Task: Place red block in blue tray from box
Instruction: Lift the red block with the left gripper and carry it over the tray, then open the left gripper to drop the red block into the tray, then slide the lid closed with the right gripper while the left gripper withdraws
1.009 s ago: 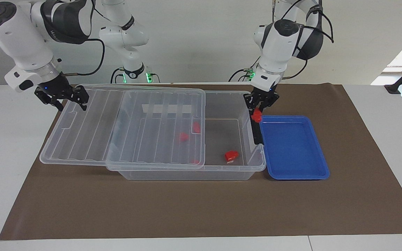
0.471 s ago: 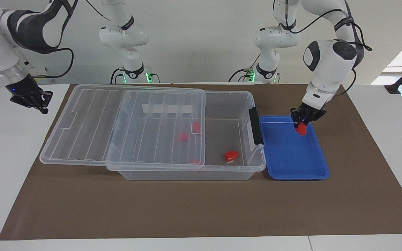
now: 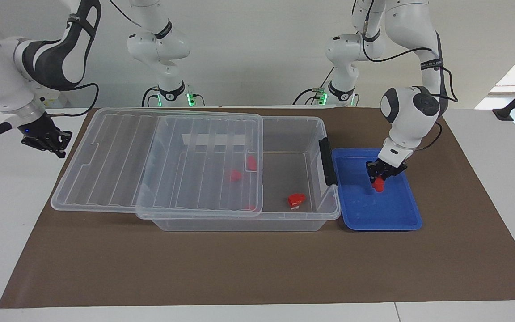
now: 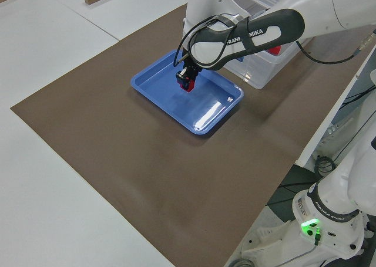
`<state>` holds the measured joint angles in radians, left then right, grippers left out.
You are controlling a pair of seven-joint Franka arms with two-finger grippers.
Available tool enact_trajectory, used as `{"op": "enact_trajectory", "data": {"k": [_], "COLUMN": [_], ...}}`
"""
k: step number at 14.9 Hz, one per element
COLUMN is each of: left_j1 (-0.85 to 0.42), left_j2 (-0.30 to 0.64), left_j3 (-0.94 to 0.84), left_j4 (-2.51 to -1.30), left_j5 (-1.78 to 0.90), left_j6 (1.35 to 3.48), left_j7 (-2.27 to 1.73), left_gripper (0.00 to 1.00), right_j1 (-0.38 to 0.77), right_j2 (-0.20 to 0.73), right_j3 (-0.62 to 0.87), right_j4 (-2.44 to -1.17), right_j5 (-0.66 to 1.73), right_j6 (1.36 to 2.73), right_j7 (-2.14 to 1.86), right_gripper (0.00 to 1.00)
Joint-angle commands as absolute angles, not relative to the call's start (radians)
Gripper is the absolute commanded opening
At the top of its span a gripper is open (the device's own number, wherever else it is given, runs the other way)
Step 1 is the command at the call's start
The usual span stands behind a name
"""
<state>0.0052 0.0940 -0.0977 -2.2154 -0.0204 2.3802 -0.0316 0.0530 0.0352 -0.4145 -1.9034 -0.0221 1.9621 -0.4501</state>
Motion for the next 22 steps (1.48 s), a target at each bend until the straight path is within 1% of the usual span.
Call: {"op": "enact_trajectory", "data": {"k": [1,2,3,7,9,12,15,17,19,22], "left_j1": [0.002,0.0,0.0,0.008,0.006,0.008,0.009,0.011,0.011,0.011], "left_j2": [0.075,0.077,0.078,0.068,0.063,0.051,0.041,0.034,0.032,-0.004], "left_j3": [-0.098,-0.098,-0.097,-0.097,-0.097,-0.098,-0.095,-0.094,-0.094,-0.089], "left_j4": [-2.244,-2.241,-2.235,-2.182,-2.102,-1.932,-1.781,-1.702,-1.631,-1.6], "left_j5": [-0.02,-0.02,-0.018,-0.02,-0.02,-0.02,-0.021,-0.02,-0.02,-0.023], "left_j6": [2.405,2.405,2.401,2.367,2.268,2.091,1.937,1.846,1.74,1.637], "left_j7": [-0.032,-0.032,-0.023,-0.035,-0.037,-0.038,-0.04,-0.04,-0.04,-0.04], "left_gripper": [0.14,0.59,1.0,1.0,1.0,1.0,1.0,1.0,1.0,1.0], "right_j1": [0.064,0.064,0.064,0.09,0.113,0.117,0.117,0.117,0.117,0.117], "right_j2": [0.011,0.011,0.011,0.006,0.008,0.006,0.006,0.006,0.005,0.002], "right_j3": [-0.413,-0.411,-0.411,-0.41,-0.41,-0.391,-0.354,-0.318,-0.295,-0.256], "right_j4": [-1.953,-1.957,-1.959,-1.974,-1.974,-1.974,-1.974,-1.974,-1.974,-1.976], "right_j5": [-0.029,-0.029,-0.029,-0.026,-0.026,-0.025,-0.018,-0.015,-0.014,-0.014], "right_j6": [1.99,1.991,1.991,1.991,1.991,1.991,1.99,1.988,1.985,1.985], "right_j7": [-0.421,-0.408,-0.407,-0.365,-0.328,-0.287,-0.239,-0.194,-0.152,-0.101], "right_gripper": [0.0,0.0,0.0,0.0,0.0,0.0,0.0,0.0,0.0,0.0]}}
